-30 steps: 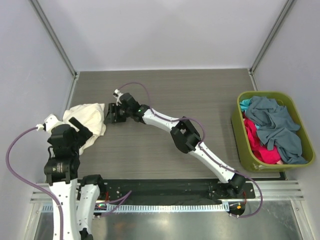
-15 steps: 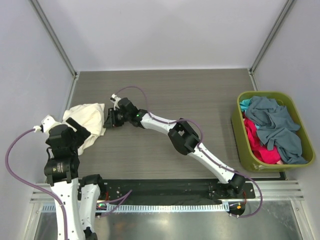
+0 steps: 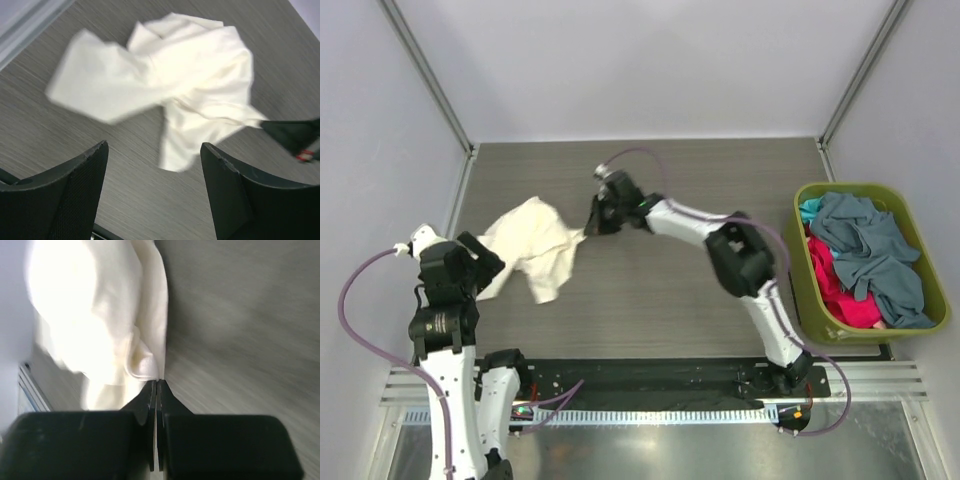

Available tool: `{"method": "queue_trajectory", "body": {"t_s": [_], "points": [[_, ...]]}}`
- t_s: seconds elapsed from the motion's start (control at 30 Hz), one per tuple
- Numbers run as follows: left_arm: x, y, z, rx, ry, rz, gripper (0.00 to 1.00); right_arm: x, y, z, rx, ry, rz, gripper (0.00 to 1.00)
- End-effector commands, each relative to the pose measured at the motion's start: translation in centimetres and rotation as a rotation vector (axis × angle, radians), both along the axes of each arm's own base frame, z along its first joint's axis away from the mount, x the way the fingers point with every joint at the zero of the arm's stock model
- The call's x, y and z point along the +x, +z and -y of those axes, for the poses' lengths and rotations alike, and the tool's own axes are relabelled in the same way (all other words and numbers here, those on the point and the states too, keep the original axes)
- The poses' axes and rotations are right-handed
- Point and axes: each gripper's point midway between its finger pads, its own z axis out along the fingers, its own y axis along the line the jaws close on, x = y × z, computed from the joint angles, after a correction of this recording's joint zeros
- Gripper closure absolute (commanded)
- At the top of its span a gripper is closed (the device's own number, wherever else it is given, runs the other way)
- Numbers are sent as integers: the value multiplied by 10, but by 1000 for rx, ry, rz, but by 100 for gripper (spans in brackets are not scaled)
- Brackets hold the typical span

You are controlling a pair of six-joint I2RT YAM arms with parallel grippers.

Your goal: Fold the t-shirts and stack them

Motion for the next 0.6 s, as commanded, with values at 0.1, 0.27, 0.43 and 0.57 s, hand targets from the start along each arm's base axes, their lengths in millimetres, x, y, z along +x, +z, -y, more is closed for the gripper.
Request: {"method": "queue_trajectory", "body": {"t_s": [0.1, 0.27, 0.43, 0.57], "points": [[43, 9, 38, -165, -150, 25, 28, 19, 83, 170, -43, -261, 135, 99], [87, -34, 95, -90, -252, -123, 28, -31, 50, 194, -48, -247, 60, 99], [115, -78, 198, -89, -476, -279, 25, -64, 35, 211, -81, -214, 15, 99], [116, -115, 263, -174, -612, -316, 24, -64, 54, 236, -148, -276, 89, 99]]}}
